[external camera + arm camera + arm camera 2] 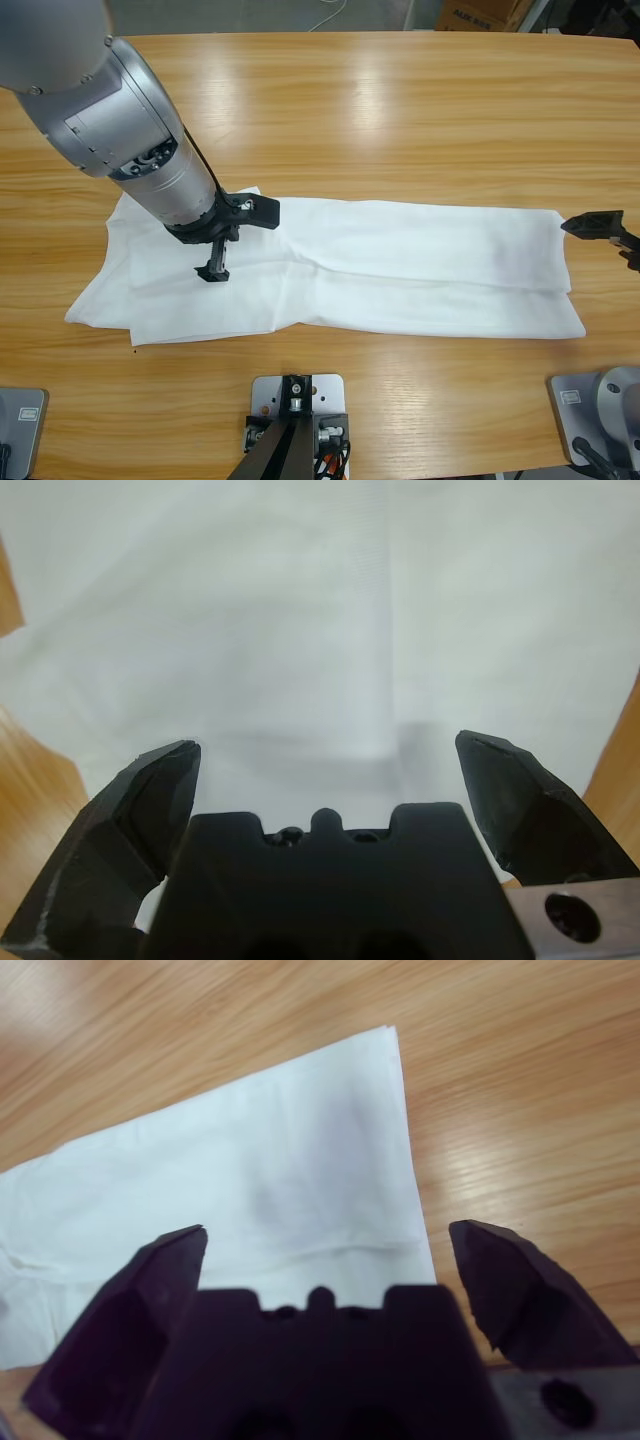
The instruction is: Fold clothes
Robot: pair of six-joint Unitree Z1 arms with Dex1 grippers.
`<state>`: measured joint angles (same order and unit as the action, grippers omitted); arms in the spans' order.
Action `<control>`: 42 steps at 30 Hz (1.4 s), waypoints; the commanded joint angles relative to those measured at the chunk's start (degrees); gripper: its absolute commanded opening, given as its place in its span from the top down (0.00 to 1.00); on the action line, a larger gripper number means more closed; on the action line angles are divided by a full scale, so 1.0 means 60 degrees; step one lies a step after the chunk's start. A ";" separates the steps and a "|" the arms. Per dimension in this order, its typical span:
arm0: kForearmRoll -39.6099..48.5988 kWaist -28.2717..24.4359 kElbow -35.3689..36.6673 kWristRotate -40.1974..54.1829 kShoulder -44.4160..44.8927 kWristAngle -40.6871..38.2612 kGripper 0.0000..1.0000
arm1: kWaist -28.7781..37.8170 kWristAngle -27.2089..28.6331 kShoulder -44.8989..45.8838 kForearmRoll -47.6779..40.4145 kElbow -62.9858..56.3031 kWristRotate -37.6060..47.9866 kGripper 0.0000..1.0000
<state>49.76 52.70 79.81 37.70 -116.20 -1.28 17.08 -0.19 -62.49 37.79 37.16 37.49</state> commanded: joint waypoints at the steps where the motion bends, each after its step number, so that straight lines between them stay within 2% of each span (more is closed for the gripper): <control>1: -0.0091 0.0093 -0.0162 0.0059 -0.1273 -0.0127 0.01 | 0.0084 0.0134 -0.0044 -0.0132 0.0024 -0.0105 0.01; 6: -0.0091 0.0055 -0.0226 -0.0035 -0.1487 0.0400 0.01 | 0.0084 0.0172 -0.0059 -0.0132 0.0068 -0.0111 0.01; 9: -0.0094 -0.0253 -0.0282 -0.0070 -0.1549 0.0494 0.01 | 0.0084 0.0181 -0.0029 -0.0132 0.0062 -0.0111 0.01; 12: -0.0105 -0.0932 -0.0420 -0.0114 -0.1557 0.0532 0.01 | 0.0084 0.0198 0.0000 -0.0132 0.0062 -0.0111 0.01; 17: -0.0105 -0.2567 -0.0675 -0.0096 -0.1288 0.0535 0.01 | 0.0084 0.0198 -0.0152 -0.0211 0.0047 -0.0111 0.01; 20: -0.0105 -0.3062 -0.0733 -0.0055 -0.1150 0.0535 0.01 | 0.0075 -0.0373 -0.0595 -0.0774 -0.0096 -0.0015 0.01; 24: -0.0097 -0.2617 -0.0789 -0.0032 -0.1118 0.0521 0.01 | -0.0200 -0.1612 -0.2025 -0.2824 -0.0723 0.0158 0.01; 28: -0.0091 -0.1902 -0.0885 -0.0102 -0.1077 0.0439 0.01 | -0.1410 -0.3192 -0.3815 -0.4298 -0.0398 -0.0565 0.01; 32: -0.0091 -0.1498 -0.1216 -0.0117 -0.0895 0.0383 0.01 | -0.2213 -0.3684 -0.5265 -0.4767 0.0068 -0.1304 0.01; 35: -0.0138 -0.1565 -0.1647 -0.0102 -0.0637 0.0389 0.01 | -0.2638 -0.3915 -0.5895 -0.4823 0.0317 -0.1878 0.01; 40: -0.0187 -0.1896 -0.1779 -0.0102 -0.0482 0.0395 0.01 | -0.2934 -0.4404 -0.6103 -0.4600 0.0308 -0.2411 0.02; 42: -0.0193 -0.1914 -0.1738 -0.0102 -0.0482 0.0403 0.01 | -0.2934 -0.4689 -0.5959 -0.4228 0.0238 -0.2631 0.07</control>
<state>49.09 42.36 72.82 37.31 -116.58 1.32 1.10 -23.60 -96.04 9.58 39.33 25.32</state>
